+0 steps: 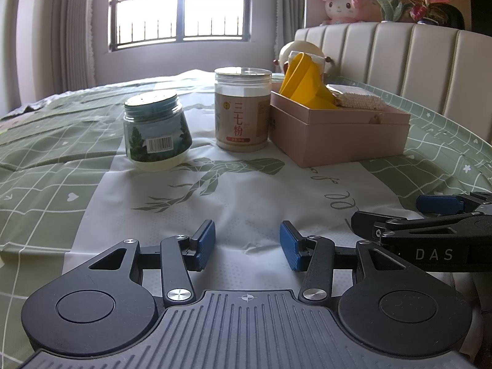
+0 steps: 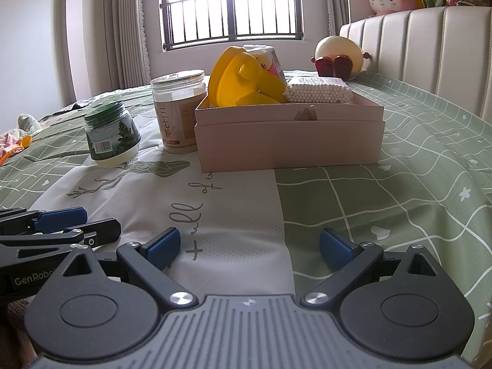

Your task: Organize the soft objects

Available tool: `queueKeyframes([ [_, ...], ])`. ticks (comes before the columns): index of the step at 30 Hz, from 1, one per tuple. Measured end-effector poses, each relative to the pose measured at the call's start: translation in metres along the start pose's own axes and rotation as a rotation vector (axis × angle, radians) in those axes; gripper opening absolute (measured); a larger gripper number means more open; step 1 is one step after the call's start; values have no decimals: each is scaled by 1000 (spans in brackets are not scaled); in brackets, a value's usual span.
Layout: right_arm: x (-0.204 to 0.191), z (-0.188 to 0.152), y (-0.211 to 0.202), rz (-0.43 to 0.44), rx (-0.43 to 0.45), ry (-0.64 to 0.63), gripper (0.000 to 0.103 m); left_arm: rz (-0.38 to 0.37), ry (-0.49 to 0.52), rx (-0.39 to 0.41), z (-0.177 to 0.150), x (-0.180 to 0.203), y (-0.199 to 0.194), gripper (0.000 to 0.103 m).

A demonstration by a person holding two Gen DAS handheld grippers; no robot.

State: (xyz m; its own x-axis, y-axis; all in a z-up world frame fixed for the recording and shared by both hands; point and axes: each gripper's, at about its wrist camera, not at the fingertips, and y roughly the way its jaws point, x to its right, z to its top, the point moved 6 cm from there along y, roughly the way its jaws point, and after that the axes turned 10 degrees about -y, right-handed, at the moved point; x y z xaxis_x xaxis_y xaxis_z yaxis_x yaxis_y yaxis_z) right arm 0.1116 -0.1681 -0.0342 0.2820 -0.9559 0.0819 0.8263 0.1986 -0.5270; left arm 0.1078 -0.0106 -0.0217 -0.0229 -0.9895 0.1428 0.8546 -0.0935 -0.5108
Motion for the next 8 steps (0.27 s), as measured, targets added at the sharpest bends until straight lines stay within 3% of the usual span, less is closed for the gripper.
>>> queueKeyframes([
  [8, 0, 0, 0, 2, -1, 3, 98, -1, -2, 0, 0, 0, 0, 52],
])
